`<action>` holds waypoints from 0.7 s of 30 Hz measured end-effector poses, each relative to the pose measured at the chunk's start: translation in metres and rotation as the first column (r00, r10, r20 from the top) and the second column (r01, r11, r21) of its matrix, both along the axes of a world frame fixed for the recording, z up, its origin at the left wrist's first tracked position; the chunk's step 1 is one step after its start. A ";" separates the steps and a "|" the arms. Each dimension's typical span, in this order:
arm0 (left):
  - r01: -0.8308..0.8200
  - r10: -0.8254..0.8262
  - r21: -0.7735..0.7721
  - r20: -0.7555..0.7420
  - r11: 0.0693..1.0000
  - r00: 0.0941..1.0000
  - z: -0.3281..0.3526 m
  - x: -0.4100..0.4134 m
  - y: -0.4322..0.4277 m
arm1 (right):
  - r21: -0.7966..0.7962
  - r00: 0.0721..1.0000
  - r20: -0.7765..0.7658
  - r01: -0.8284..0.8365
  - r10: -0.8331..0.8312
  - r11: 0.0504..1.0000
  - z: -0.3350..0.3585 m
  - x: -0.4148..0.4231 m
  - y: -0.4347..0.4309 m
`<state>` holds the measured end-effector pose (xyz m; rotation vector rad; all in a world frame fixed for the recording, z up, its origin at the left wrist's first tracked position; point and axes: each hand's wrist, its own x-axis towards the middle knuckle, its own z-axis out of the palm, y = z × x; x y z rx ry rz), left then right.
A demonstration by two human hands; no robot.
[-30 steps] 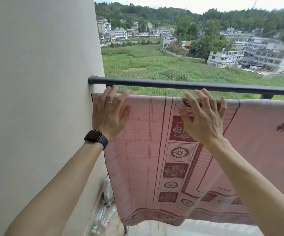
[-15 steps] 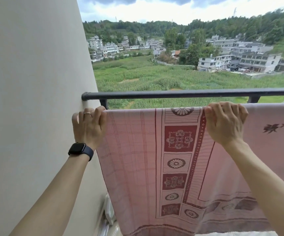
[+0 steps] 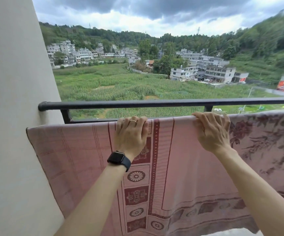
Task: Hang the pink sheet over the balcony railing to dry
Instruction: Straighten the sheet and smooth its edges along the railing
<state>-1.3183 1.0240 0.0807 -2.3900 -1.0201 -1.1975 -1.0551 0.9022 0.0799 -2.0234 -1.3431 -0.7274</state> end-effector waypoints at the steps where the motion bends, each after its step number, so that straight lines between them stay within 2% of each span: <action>1: -0.016 0.016 0.027 0.007 1.000 1.000 -0.002 -0.003 0.004 | 0.007 1.000 -0.014 0.015 -0.015 1.000 0.000 0.014 -0.004; 4: -0.088 0.086 0.044 0.040 0.995 0.995 -0.004 -0.004 0.009 | 0.037 0.998 -0.016 0.068 -0.067 0.997 -0.007 0.061 -0.023; 9: -0.256 0.260 -0.054 0.101 0.965 0.960 0.003 0.031 -0.014 | 0.080 0.999 -0.038 0.010 -0.007 0.997 -0.016 0.079 -0.030; 12: -0.198 0.199 -0.031 0.042 0.980 0.979 0.010 0.083 -0.037 | 0.115 0.999 -0.021 -0.035 0.038 0.993 -0.019 0.076 -0.027; 16: -0.134 0.131 -0.024 -0.083 0.991 0.988 0.005 0.145 -0.064 | 0.053 0.990 0.120 -0.078 0.072 0.995 -0.013 0.114 -0.041; 21: -0.187 0.197 0.103 -0.100 0.977 0.975 -0.014 0.137 -0.051 | 0.068 0.983 0.175 -0.069 0.057 0.995 -0.023 0.162 -0.062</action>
